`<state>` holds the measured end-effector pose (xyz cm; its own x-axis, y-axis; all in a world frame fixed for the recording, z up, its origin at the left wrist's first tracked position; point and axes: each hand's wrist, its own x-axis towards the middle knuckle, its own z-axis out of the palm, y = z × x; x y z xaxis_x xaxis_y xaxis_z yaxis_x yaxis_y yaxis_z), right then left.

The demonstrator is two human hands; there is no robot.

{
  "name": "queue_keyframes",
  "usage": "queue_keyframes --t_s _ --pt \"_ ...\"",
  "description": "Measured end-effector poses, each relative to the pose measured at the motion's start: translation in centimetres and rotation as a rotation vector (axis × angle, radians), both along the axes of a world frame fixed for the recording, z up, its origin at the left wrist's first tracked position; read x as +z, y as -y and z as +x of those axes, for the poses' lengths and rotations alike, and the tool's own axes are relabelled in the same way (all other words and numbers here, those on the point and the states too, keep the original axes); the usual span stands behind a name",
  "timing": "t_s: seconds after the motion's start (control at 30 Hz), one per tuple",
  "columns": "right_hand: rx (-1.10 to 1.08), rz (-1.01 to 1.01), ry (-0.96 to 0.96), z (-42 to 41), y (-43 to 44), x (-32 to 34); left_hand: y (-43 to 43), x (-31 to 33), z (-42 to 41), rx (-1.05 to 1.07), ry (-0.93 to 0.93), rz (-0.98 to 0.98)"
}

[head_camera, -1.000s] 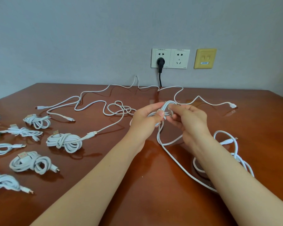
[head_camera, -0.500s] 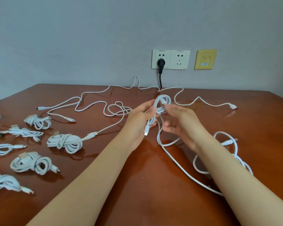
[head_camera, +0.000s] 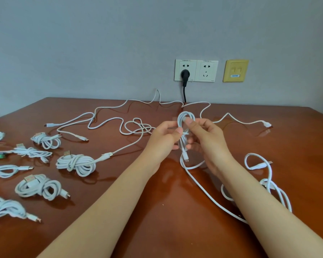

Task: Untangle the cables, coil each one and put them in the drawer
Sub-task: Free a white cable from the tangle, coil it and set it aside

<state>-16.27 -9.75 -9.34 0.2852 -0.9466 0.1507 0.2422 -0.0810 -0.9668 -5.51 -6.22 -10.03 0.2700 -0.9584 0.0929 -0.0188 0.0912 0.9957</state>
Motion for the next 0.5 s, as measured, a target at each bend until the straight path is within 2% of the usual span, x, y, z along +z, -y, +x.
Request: queue_keyframes --t_s 0.1,0.2,0.3,0.37,0.5 --pt "0.058 0.011 0.036 0.0 0.0 0.3 0.2 -0.1 0.4 0.013 -0.144 -0.023" --pt "0.056 -0.062 -0.151 0.0 0.0 -0.1 0.2 0.1 0.6 -0.016 -0.316 -0.054" --pt "0.188 -0.075 -0.258 0.3 -0.4 -0.7 -0.1 0.6 0.8 -0.039 -0.448 -0.094" --pt "0.212 -0.096 -0.258 0.6 -0.5 -1.0 -0.2 0.9 1.0 -0.013 -0.384 -0.096" --pt "0.024 -0.225 -0.341 1.0 -0.2 -1.4 -0.5 1.4 1.2 0.101 -0.213 -0.042"
